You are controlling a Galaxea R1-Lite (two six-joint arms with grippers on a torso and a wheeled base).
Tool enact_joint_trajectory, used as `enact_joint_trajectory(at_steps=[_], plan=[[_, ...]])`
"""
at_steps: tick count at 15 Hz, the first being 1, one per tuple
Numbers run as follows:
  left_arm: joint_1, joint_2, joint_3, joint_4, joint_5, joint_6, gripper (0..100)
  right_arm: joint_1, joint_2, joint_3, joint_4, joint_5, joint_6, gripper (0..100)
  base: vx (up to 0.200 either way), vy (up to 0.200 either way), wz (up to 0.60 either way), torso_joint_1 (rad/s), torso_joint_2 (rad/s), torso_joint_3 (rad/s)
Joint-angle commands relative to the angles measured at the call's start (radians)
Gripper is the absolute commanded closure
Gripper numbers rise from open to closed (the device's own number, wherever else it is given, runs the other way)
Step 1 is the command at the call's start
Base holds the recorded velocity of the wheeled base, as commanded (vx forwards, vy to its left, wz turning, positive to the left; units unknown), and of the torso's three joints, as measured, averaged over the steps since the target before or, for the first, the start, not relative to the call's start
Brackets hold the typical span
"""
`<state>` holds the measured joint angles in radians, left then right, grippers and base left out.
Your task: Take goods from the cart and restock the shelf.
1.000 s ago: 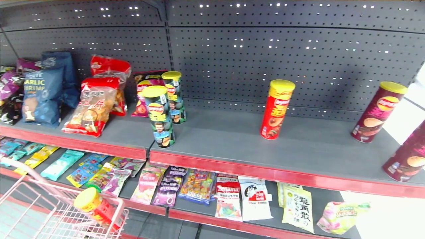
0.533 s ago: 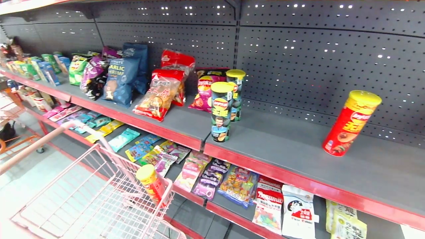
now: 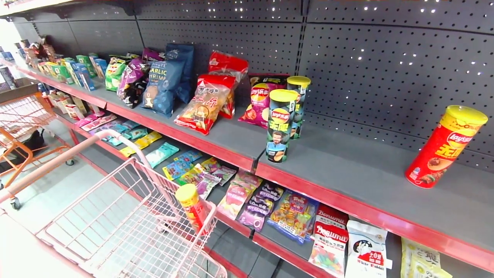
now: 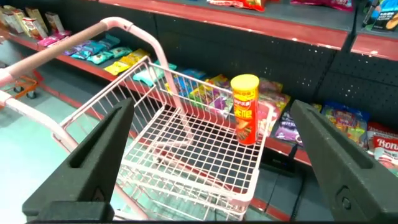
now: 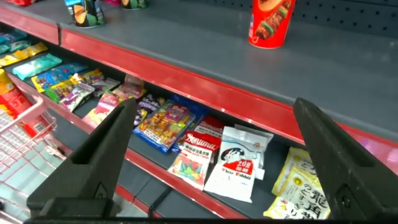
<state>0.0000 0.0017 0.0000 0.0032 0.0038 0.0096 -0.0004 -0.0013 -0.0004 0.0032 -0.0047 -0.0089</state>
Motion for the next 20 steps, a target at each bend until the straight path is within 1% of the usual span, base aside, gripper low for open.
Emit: enact_joint_trajectory(at_steps=[1,15,20], plan=[[0.000,0.000,0.000,0.000,0.001,0.000,0,0.000,0.001,0.000,0.000,0.000,0.001,0,0.000,0.000,0.00,-0.144,0.35,0.188],[0.000,0.000,0.000,0.000,-0.001,0.001,0,-0.001,0.001,-0.001,0.000,-0.003,0.015,0,0.000,0.000,0.00,-0.148,0.37,0.213],[0.000,0.000,0.000,0.000,-0.002,0.001,0,-0.001,0.001,0.000,-0.002,-0.003,0.017,0,0.000,0.000,0.00,-0.196,0.53,0.330]])
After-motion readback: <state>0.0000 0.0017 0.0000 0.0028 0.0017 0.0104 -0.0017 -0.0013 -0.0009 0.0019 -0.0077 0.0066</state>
